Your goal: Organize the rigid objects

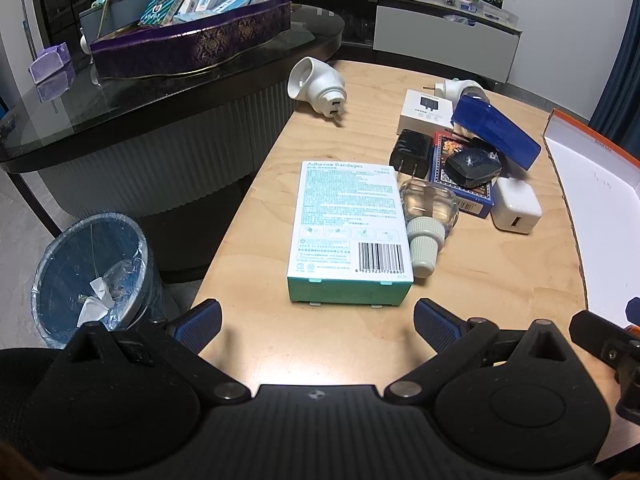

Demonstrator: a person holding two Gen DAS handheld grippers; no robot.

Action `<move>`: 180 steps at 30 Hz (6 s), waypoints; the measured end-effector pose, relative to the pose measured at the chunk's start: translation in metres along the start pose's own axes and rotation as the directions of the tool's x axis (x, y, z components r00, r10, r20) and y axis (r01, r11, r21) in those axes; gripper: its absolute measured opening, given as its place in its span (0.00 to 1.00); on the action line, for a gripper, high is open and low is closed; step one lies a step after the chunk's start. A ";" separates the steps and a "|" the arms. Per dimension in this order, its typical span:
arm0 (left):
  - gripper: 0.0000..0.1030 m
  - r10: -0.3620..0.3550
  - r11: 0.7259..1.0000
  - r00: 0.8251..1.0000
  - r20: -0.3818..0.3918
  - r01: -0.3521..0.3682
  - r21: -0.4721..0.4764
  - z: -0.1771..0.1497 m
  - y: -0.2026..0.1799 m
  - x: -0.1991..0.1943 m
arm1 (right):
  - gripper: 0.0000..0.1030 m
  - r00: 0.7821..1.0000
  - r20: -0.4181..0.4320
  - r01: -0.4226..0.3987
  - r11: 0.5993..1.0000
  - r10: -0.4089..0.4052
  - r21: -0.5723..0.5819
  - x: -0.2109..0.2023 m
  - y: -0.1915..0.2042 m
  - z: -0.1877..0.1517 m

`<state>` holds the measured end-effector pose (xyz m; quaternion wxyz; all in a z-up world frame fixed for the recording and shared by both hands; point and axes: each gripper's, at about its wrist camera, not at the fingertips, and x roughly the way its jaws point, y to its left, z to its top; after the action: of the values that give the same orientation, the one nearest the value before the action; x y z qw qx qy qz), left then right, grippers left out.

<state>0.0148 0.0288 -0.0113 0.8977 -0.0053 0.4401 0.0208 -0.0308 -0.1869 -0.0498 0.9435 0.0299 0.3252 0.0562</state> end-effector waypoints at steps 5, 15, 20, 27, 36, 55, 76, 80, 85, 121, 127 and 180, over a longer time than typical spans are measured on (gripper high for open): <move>1.00 -0.005 1.000 1.000 0.001 0.005 -0.004 0.001 0.002 0.001 | 0.96 1.000 0.004 0.004 0.999 -0.004 -0.033 -0.001 0.010 -0.001; 1.00 -0.009 1.000 1.000 0.004 0.009 -0.021 0.004 0.005 0.003 | 0.96 1.000 0.001 -0.009 0.999 0.009 -0.048 -0.001 0.017 0.000; 1.00 -0.013 0.999 1.000 0.010 0.014 -0.029 0.007 0.007 0.003 | 0.96 0.999 -0.011 -0.031 0.998 0.030 -0.050 0.001 0.021 0.000; 1.00 -0.014 0.999 1.000 0.022 0.015 -0.036 0.016 0.009 0.004 | 0.96 0.999 -0.013 -0.042 0.997 0.041 -0.063 0.000 0.025 -0.001; 1.00 -0.022 1.000 1.000 0.021 0.023 -0.014 0.021 0.006 0.005 | 0.96 0.999 -0.019 -0.051 0.997 0.050 -0.055 0.001 0.027 0.000; 1.00 -0.053 0.999 0.999 0.002 0.053 -0.007 0.034 0.002 0.019 | 0.96 0.998 -0.033 -0.055 0.996 0.053 -0.064 0.010 0.032 0.007; 1.00 -0.052 0.998 0.998 -0.029 0.053 0.024 0.044 -0.002 0.036 | 0.96 0.998 -0.047 -0.034 0.998 0.031 -0.055 0.019 0.031 0.022; 1.00 -0.041 0.999 0.998 -0.044 0.043 0.023 0.046 0.001 0.045 | 0.96 0.998 -0.051 -0.023 0.999 0.021 -0.043 0.022 0.028 0.027; 0.95 -0.046 0.998 0.998 -0.052 0.048 0.036 0.048 0.002 0.056 | 0.96 0.998 -0.062 0.005 0.999 -0.007 -0.033 0.030 0.023 0.035; 0.69 -0.130 0.991 0.989 0.070 0.130 0.003 0.050 0.011 0.052 | 0.59 0.981 -0.195 0.009 0.998 -0.020 -0.057 0.106 -0.006 0.086; 0.69 -0.118 0.993 0.990 0.082 0.116 0.024 0.049 0.004 0.038 | 0.59 0.993 -0.108 0.046 0.999 -0.049 -0.028 0.056 -0.034 0.087; 0.70 -0.381 0.849 0.924 -0.039 0.366 0.381 0.114 -0.256 0.041 | 0.59 0.964 -0.120 0.251 0.958 -0.236 0.136 0.064 -0.222 0.124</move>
<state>0.1407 -0.2223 0.0241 0.8764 0.0841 0.4091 -0.2395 0.1147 -0.4018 -0.0123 0.9203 0.0575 0.3779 -0.0836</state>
